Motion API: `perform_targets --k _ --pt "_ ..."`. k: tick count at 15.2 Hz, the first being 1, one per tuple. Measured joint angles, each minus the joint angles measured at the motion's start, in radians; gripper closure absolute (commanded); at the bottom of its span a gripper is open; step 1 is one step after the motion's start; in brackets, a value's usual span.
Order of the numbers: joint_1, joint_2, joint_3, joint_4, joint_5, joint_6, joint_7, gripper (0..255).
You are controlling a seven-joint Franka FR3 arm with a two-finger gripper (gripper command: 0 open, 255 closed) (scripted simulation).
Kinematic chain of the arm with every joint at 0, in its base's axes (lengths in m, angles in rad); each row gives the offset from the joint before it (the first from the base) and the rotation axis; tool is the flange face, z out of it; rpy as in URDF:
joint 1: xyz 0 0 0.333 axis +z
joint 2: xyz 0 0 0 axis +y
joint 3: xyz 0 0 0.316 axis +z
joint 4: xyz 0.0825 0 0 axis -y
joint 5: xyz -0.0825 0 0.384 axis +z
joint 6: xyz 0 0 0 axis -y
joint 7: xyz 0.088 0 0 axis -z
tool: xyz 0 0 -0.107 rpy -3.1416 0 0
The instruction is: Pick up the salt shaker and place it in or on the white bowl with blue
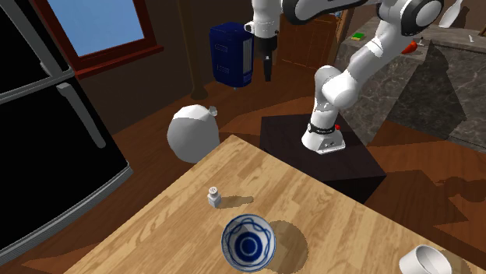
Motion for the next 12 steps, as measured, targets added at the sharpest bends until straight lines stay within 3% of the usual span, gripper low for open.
perform_targets --k 3,12 --pt "0.01 0.027 0.018 0.0 0.019 0.025 0.024 0" --pt "0.064 0.25 0.119 -0.005 0.118 0.245 0.167 0"
